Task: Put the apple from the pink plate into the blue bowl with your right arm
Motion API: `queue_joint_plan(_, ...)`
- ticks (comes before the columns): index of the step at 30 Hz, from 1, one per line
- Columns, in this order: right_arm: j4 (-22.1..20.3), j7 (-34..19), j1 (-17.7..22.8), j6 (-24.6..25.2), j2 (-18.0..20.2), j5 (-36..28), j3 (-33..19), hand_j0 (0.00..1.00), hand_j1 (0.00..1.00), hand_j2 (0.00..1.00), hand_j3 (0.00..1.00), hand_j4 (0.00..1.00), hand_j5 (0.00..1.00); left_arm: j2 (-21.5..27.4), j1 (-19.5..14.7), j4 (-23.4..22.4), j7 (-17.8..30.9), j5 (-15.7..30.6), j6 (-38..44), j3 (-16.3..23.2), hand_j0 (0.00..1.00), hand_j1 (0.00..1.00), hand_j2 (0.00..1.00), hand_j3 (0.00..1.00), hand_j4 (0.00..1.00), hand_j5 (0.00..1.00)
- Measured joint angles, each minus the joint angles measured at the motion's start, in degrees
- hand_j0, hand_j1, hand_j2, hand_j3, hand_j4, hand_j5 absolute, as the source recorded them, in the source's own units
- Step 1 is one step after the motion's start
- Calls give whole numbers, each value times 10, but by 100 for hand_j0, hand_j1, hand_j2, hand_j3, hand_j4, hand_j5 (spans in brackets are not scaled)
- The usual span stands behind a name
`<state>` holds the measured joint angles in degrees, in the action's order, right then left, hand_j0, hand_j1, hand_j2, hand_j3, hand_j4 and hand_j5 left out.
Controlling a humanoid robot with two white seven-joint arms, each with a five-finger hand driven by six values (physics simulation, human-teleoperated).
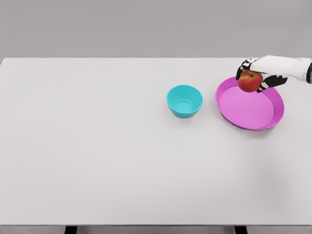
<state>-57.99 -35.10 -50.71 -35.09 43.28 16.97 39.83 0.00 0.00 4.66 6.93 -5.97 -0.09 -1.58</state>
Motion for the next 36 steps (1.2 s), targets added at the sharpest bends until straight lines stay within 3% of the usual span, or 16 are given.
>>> queue_joint_plan(10, -66, 0, -9, 0, -70, 20, 0, 29, 29, 29, 29, 29, 29, 0, 0, 0, 0, 0, 0, 0, 100, 100, 100, 100, 100, 100)
queue_joint_plan(17, -78, 0, -10, 0, -120, 44, 10, 29, 29, 29, 29, 29, 29, 0, 0, 0, 0, 0, 0, 0, 100, 100, 100, 100, 100, 100)
queue_joint_plan(32, -74, 0, -11, 0, -139, 54, 49, 32, 32, 32, 32, 32, 32, 0, 0, 0, 0, 0, 0, 0, 100, 100, 100, 100, 100, 100)
queue_joint_plan(33, -73, 0, -11, 0, -141, 54, 51, 33, 33, 33, 33, 33, 33, 0, 0, 0, 0, 0, 0, 0, 100, 100, 100, 100, 100, 100)
queue_joint_plan(36, -72, 0, -12, 2, -144, 54, 53, 51, 51, 51, 51, 51, 51, 0, 0, 0, 0, 0, 0, 0, 100, 100, 100, 100, 100, 100)
